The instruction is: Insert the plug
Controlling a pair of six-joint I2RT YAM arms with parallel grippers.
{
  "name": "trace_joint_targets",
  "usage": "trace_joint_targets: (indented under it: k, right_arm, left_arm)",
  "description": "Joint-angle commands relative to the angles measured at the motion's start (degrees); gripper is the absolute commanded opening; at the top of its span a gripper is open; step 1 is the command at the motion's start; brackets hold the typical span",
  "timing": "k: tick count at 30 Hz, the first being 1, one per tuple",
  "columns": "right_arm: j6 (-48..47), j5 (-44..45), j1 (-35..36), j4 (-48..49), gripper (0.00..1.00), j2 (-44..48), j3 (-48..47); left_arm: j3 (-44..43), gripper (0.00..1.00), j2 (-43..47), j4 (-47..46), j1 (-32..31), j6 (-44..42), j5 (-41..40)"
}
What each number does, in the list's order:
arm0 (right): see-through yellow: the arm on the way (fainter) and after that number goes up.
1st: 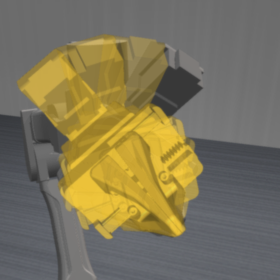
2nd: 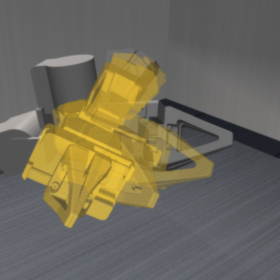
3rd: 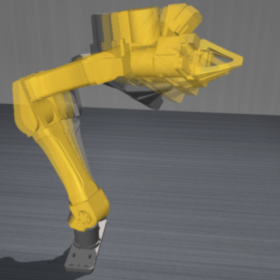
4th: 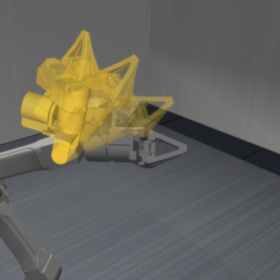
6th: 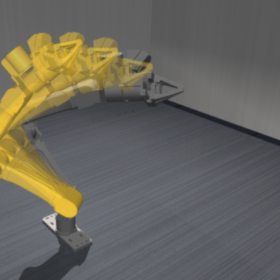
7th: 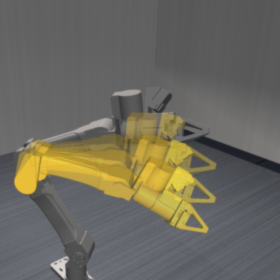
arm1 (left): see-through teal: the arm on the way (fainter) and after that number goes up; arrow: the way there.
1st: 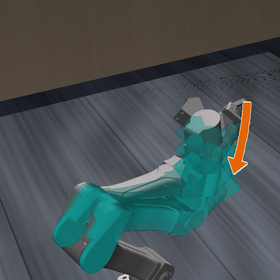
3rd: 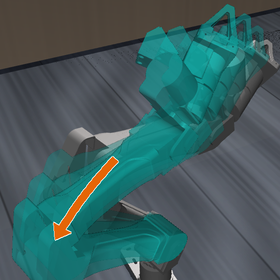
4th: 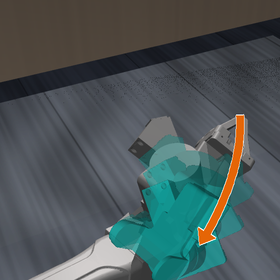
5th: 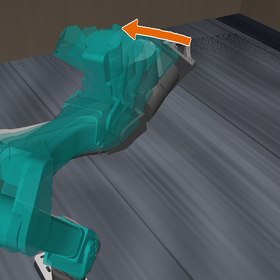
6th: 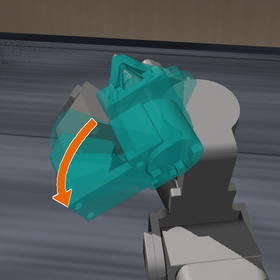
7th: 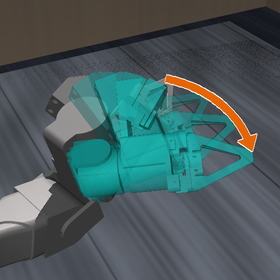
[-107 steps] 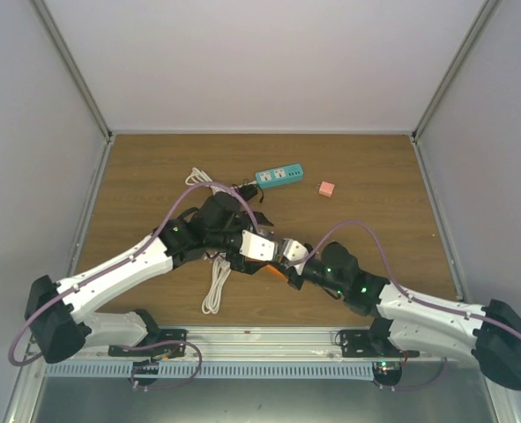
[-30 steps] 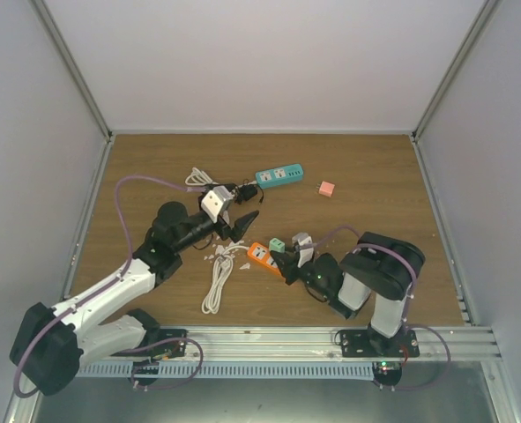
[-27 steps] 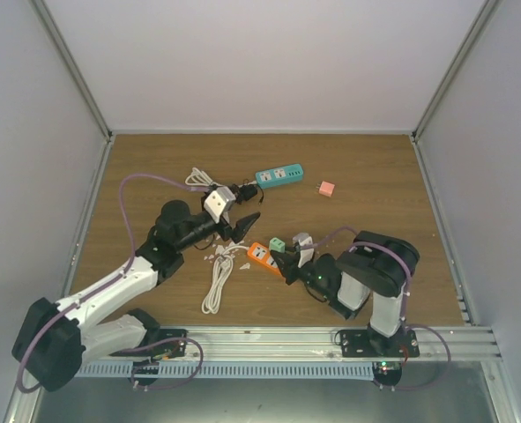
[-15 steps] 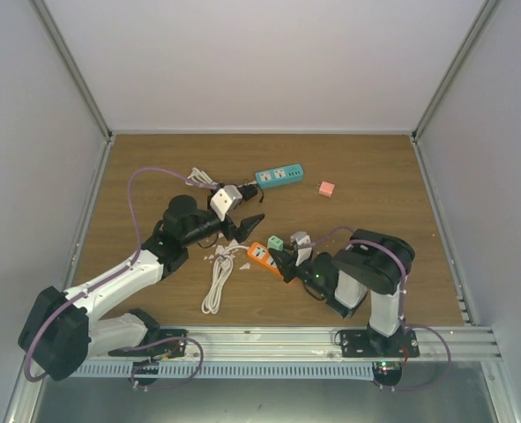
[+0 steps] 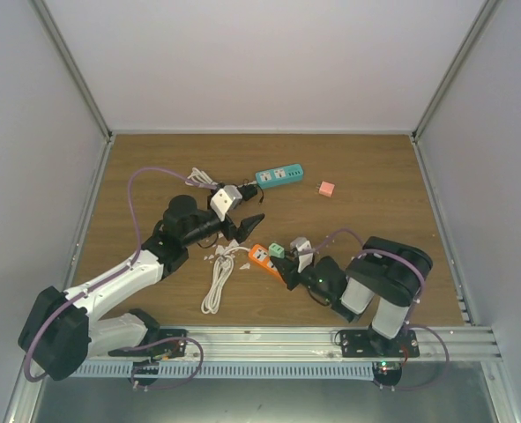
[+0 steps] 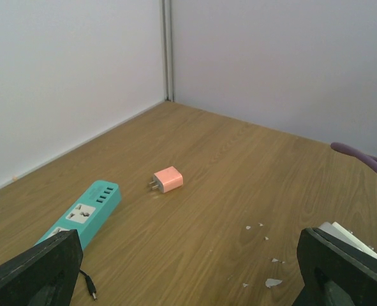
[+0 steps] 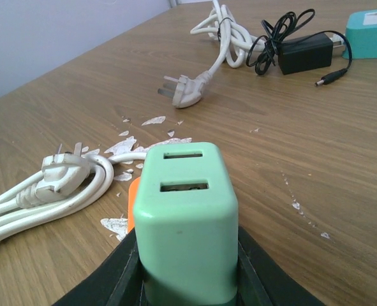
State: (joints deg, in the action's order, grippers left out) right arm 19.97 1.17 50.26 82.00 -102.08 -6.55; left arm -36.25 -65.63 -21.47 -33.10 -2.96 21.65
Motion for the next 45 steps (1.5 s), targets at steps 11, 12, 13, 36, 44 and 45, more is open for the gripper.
trace_joint_targets:
  k: [11, 12, 13, 36, 44, 45]
  right_arm:
    - [1.45, 1.38, 1.0, 12.71, 0.01, -15.68, 1.54]
    - [1.62, 1.52, 1.18, 13.46, 0.01, -16.41, 1.58]
    - [1.83, 1.79, 1.44, 13.87, 0.0, -16.7, 1.68]
    - [-1.95, 2.43, 3.23, 10.98, 0.01, -10.98, 3.49]
    - [-2.16, 3.91, 4.03, 10.02, 0.01, -10.99, 3.7]
    - [-2.21, 4.15, 4.04, 9.71, 0.0, -10.51, 3.81]
  left_arm:
    - [-1.89, 0.91, -2.75, -0.86, -1.46, 0.92, -0.37]
    - [-2.25, 0.9, -3.49, -0.17, -1.95, 0.9, -1.48]
    - [-2.58, 0.88, -4.01, 0.36, -2.37, 0.81, -2.14]
    - [-2.8, 0.17, -18.95, 4.45, -12.45, 10.2, -2.73]
    - [-5.49, 0.16, -27.92, 2.29, -15.75, 10.01, -2.49]
    - [-5.31, 0.16, -28.45, 2.17, -15.92, 10.18, -2.49]
